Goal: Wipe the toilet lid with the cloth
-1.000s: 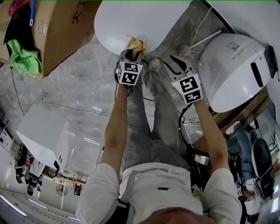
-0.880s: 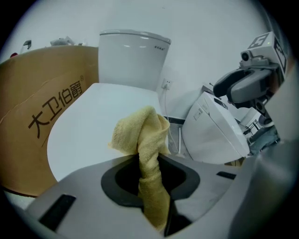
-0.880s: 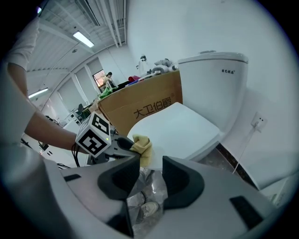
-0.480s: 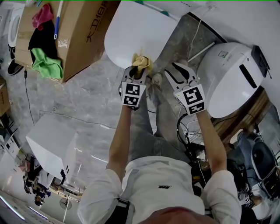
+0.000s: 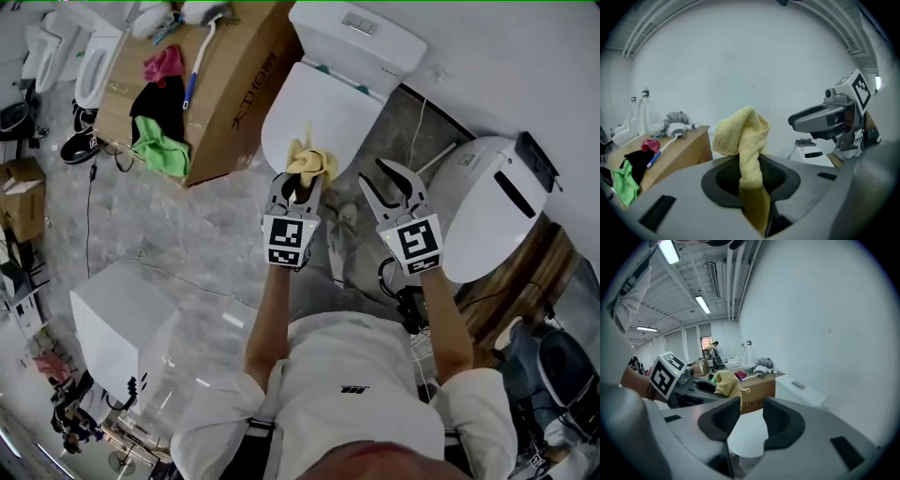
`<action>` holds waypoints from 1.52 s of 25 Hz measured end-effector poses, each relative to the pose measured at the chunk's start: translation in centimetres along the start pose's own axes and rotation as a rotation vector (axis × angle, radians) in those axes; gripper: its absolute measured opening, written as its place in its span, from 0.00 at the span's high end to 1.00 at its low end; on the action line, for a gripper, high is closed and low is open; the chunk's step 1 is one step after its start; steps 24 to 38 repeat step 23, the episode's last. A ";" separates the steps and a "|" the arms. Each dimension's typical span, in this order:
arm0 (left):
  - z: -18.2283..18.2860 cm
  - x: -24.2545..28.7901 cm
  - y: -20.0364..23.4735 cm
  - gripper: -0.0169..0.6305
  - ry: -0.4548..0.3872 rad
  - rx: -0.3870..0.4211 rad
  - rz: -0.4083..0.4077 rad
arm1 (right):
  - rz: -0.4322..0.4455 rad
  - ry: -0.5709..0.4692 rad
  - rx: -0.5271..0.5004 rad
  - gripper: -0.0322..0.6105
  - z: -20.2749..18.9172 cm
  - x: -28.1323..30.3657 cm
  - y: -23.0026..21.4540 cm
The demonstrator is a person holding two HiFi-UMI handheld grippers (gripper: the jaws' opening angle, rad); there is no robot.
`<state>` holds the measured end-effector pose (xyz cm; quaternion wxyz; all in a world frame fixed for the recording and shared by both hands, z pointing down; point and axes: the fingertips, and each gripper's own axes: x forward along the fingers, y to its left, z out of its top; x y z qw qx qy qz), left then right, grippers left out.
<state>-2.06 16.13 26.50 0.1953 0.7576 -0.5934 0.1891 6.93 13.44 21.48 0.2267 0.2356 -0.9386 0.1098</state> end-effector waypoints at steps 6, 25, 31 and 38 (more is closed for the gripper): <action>6.0 -6.1 -1.6 0.81 -0.088 0.059 0.042 | -0.022 -0.070 -0.026 0.69 4.4 -4.8 1.6; 14.1 -15.2 -6.1 0.81 -0.255 0.138 0.108 | -0.111 -0.292 -0.018 0.72 11.0 -13.5 3.8; 14.1 -15.2 -6.1 0.81 -0.255 0.138 0.108 | -0.111 -0.292 -0.018 0.72 11.0 -13.5 3.8; 14.1 -15.2 -6.1 0.81 -0.255 0.138 0.108 | -0.111 -0.292 -0.018 0.72 11.0 -13.5 3.8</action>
